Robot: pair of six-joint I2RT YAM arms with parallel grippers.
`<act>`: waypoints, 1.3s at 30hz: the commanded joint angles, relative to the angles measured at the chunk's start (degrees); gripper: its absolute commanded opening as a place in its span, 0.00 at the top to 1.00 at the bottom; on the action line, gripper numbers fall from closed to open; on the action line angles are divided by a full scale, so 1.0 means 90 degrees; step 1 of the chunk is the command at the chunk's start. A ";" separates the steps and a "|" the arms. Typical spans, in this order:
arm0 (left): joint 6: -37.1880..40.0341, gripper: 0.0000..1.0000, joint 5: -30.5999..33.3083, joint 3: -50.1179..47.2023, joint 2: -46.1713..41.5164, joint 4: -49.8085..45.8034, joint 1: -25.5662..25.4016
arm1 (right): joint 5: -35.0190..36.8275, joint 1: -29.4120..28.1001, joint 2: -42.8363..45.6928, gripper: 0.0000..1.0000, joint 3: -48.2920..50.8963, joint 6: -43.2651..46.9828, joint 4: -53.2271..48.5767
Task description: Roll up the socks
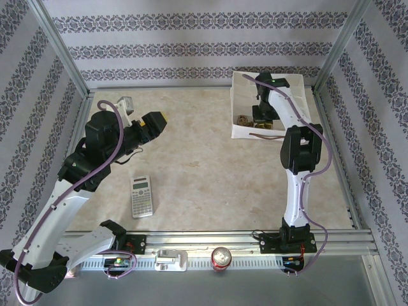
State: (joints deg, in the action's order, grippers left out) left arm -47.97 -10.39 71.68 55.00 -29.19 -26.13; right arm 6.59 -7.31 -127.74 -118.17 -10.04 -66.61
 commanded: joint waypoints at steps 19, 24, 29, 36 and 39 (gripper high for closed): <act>-0.0013 0.00 -0.0366 0.0190 0.0395 -0.0411 0.0385 | 0.0765 0.0018 0.2841 0.02 0.1036 -0.0144 0.1377; 0.0225 0.00 0.0139 0.0428 0.0725 -0.1315 0.0761 | 0.2490 -0.0940 0.6148 0.02 0.5229 0.1292 0.5691; -0.0350 0.00 0.3489 0.0372 0.1001 -0.3244 0.0813 | 0.4061 -0.1600 0.7565 0.02 0.8167 0.1496 0.7139; 0.2380 0.00 0.4680 -0.2060 0.0296 -0.1098 0.0838 | 0.2340 -0.1013 0.7978 0.02 1.1313 0.1507 0.8954; 0.3023 0.00 0.4875 -0.3088 -0.0238 0.0044 0.0843 | 0.1543 -0.0581 0.7203 0.02 1.0984 0.1515 0.9390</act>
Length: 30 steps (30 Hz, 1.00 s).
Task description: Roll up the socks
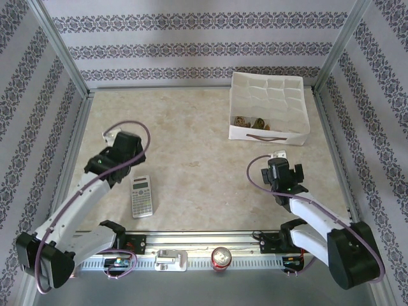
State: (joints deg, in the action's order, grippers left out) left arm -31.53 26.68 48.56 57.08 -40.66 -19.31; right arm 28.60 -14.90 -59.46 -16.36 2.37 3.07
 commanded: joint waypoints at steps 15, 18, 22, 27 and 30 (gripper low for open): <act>0.2417 0.00 0.0147 -0.2615 -0.0481 0.4409 0.0653 | -0.3027 0.1440 -0.2991 0.02 -0.0577 -0.0250 0.5438; 0.2690 0.01 0.0043 -0.3484 -0.0448 0.6166 0.0792 | -0.2765 0.1504 -0.3184 0.02 -0.0517 -0.0473 0.5905; 0.2520 0.01 -0.0381 -0.4050 0.0216 0.8130 0.1277 | -0.2814 0.1479 -0.3186 0.02 -0.0510 -0.0427 0.5885; 0.3276 0.01 -0.1178 -0.3594 0.1755 0.9423 0.1722 | -0.2843 0.1489 -0.3171 0.02 -0.0526 -0.0420 0.5848; 0.3100 0.01 -0.1710 -0.3380 0.2876 1.0570 0.2080 | -0.2849 0.1489 -0.3158 0.02 -0.0536 -0.0430 0.5806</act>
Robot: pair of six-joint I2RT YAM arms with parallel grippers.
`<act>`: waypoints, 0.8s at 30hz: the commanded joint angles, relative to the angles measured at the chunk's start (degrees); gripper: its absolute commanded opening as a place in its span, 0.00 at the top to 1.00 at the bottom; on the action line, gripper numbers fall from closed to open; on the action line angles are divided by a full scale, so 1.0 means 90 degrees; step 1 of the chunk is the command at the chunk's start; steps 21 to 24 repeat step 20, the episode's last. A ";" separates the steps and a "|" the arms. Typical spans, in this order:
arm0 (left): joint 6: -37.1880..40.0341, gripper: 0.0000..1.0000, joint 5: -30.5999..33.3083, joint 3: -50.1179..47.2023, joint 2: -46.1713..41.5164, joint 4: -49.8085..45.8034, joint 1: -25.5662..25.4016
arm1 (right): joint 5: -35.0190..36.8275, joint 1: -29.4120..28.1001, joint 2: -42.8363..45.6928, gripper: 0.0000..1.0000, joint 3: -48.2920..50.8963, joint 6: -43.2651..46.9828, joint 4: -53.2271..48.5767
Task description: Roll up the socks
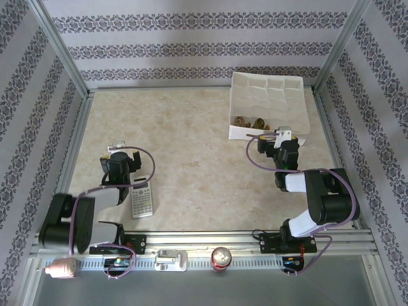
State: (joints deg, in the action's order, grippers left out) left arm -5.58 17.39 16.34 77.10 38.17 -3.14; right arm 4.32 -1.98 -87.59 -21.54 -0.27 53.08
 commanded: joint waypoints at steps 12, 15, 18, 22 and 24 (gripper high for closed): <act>0.0252 0.01 -0.1539 0.0541 0.1407 0.1701 0.0450 | -0.0162 0.0068 -0.0038 0.02 0.0040 -0.0138 0.0255; 0.0322 0.01 -0.1582 0.0480 0.1535 0.2092 0.0439 | -0.0186 0.0077 -0.0067 0.02 -0.0008 -0.0144 0.0199; 0.0347 0.01 -0.1572 0.0449 0.1580 0.2212 0.0436 | -0.0219 0.0093 -0.0053 0.02 0.0007 -0.0153 0.0218; 0.0332 0.01 -0.1561 0.0463 0.1554 0.2110 0.0438 | -0.0237 0.0101 -0.0038 0.02 0.0020 -0.0166 0.0226; 0.0332 0.01 -0.1561 0.0463 0.1554 0.2110 0.0438 | -0.0237 0.0101 -0.0038 0.02 0.0020 -0.0166 0.0226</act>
